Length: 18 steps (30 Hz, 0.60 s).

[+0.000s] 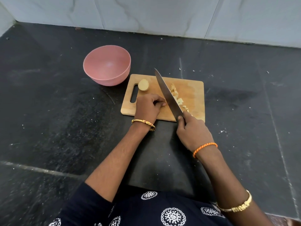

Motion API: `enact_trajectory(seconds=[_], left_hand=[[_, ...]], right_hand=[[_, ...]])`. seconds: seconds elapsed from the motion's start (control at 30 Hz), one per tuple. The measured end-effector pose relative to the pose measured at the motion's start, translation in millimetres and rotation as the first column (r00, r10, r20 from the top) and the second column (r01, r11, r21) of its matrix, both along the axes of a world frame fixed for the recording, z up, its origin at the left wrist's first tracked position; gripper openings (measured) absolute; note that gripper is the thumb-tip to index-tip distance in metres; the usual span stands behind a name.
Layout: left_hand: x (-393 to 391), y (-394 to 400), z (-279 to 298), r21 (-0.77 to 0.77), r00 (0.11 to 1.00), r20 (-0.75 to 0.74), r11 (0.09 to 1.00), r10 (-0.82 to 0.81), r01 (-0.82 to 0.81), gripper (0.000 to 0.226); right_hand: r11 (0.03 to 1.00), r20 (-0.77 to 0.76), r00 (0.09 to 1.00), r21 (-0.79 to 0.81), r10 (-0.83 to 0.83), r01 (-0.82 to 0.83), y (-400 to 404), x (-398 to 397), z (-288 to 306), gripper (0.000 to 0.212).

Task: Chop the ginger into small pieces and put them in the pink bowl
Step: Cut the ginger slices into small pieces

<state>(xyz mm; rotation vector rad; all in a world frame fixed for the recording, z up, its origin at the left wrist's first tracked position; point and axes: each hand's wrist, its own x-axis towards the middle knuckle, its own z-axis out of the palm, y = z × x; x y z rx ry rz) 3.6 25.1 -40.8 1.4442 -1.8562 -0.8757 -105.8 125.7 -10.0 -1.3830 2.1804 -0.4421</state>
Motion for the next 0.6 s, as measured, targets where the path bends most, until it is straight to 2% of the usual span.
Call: enact_trajectory(seconds=[0.13, 0.4, 0.6], left_hand=[[-0.8, 0.1, 0.5, -0.016, 1.000, 0.026, 1.000, -0.014, 0.014, 0.012], [0.4, 2.1, 4.2, -0.065, 0.999, 0.039, 0.998, -0.004, 0.007, 0.009], [2.1, 0.2, 8.4, 0.033, 0.997, 0.077, 0.999, -0.005, 0.002, 0.013]], right_hand=[[0.996, -0.047, 0.998, 0.085, 0.029, -0.025, -2.1, 5.4, 2.0, 0.019], [0.983, -0.014, 1.000, 0.183, 0.011, -0.008, 27.8, 0.0, 12.4, 0.019], [0.997, 0.079, 0.994, -0.010, -0.076, 0.077, 37.1, -4.2, 12.7, 0.026]])
